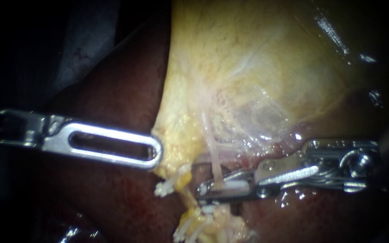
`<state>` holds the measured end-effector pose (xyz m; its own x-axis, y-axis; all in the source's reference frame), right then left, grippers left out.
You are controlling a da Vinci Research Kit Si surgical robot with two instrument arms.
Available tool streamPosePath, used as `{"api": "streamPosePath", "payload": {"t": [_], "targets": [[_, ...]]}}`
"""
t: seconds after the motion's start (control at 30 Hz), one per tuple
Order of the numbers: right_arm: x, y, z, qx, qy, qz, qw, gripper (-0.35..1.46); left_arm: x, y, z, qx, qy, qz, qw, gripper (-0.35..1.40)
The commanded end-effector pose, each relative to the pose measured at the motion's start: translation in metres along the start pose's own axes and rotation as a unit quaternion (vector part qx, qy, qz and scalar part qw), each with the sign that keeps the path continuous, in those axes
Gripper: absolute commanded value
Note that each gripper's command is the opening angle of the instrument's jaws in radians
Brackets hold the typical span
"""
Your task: Going back second clip right tube
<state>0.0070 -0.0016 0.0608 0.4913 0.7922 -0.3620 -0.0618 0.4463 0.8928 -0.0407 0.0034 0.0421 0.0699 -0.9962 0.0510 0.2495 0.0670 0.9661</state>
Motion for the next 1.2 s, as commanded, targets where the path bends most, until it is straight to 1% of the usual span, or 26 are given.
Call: {"api": "streamPosePath", "payload": {"t": [0.03,0.4,0.5,0.6,0.63,0.83,1.0,1.2], "targets": [[0.0,0.0,0.0,0.0,0.0,0.0,1.0,-0.35,0.0,0.0,0.0,0.0,0.0,0.0,1.0,-0.35],[0.0,0.0,0.0,0.0,0.0,0.0,1.0,-0.34,0.0,0.0,0.0,0.0,0.0,0.0,1.0,-0.35],[0.0,-0.0001,0.0001,-0.002,0.001,0.0,1.0,0.13,0.0,0.0,0.0,0.0,0.0,0.0,1.0,-0.35],[0.0001,-0.0001,0.0002,-0.007,0.003,-0.021,0.9998,0.37,0.0,0.0,0.0,0.0,0.0,0.0,1.0,-0.35],[0.0001,-0.0002,0.0002,-0.008,0.006,-0.02,0.9997,0.41,0.0,0.0,0.0,0.0,0.0,0.0,1.0,-0.35],[0.0003,-0.0002,0.0004,-0.007,0.008,-0.035,0.9993,0.47,0.0,0.0,0.0,0.0,0.0,0.0,1.0,-0.35],[0.0003,-0.0002,0.0003,-0.007,0.008,-0.038,0.9992,0.47,0.0,0.0,0.0001,0.0,0.0,0.0,1.0,-0.35],[0.0004,-0.0001,0.0007,-0.008,0.008,-0.056,0.9984,0.47,0.0,0.0,0.0001,0.0,0.0,0.0,1.0,-0.35]]}}
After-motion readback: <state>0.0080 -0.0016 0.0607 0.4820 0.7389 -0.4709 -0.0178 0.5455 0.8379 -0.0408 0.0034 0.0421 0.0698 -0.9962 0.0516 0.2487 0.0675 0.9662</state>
